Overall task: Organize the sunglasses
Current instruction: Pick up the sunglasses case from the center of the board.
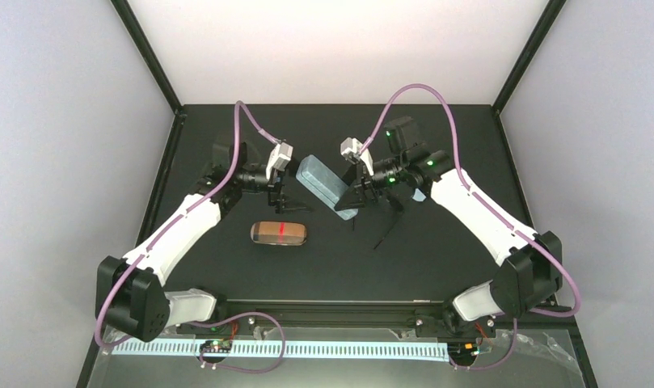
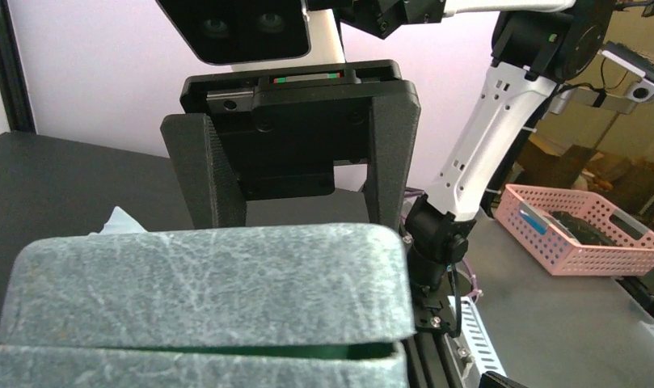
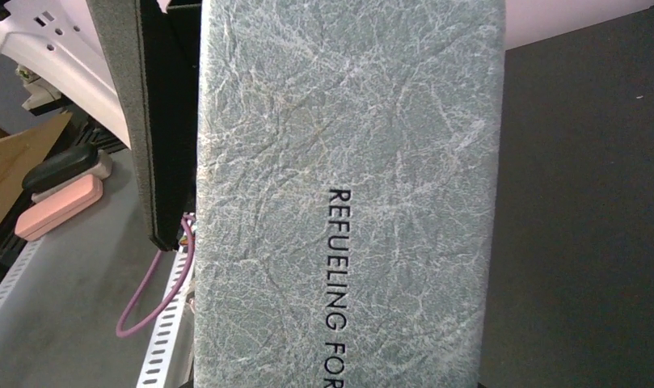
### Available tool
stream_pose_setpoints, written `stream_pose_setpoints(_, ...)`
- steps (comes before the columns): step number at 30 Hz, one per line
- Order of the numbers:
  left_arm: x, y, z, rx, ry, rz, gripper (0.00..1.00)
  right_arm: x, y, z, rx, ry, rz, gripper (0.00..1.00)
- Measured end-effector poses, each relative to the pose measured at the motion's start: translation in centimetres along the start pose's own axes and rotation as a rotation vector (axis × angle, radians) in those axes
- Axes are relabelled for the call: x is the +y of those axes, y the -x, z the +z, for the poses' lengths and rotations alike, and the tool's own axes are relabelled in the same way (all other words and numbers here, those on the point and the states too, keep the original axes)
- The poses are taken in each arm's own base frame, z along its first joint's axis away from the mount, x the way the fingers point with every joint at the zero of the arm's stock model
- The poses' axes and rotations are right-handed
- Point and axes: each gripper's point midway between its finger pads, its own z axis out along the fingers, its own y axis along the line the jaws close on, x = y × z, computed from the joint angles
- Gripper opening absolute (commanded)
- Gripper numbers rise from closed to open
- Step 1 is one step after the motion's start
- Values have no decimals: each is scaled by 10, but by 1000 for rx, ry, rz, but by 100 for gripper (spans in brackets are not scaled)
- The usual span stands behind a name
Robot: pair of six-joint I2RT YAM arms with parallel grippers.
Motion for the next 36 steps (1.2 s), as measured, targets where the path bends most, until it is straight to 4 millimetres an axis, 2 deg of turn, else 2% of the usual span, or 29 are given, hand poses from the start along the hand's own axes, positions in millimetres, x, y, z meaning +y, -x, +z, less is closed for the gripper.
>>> stream_pose_setpoints(11, 3, 2, 5, -7, -9, -13, 98, 13, -1, 8, 5, 72, -10, 38)
stream_pose_setpoints(18, 3, 6, 5, -17, -9, 4, 82, 16, -1, 8, 1, 90, -8, 38)
stream_pose_setpoints(21, 3, 7, 5, -18, -9, -1, 79, 13, -3, 10, 6, 91, 0, 38)
stream_pose_setpoints(25, 7, 3, 7, -14, -14, -20, 69, 9, -6, 13, 14, 89, 13, 38)
stream_pose_setpoints(27, 8, 1, 7, -12, -17, -32, 67, 8, -7, 13, 17, 86, 14, 37)
stream_pose_setpoints(30, 8, 1, 7, -12, -22, -37, 70, 8, -7, 13, 17, 86, 13, 37)
stream_pose_setpoints(33, 8, 0, 7, -10, -23, -36, 85, 8, -7, 13, 17, 86, 16, 37)
stream_pose_setpoints(36, 7, -2, 7, -7, -24, -21, 90, 8, -7, 13, 14, 88, 22, 36)
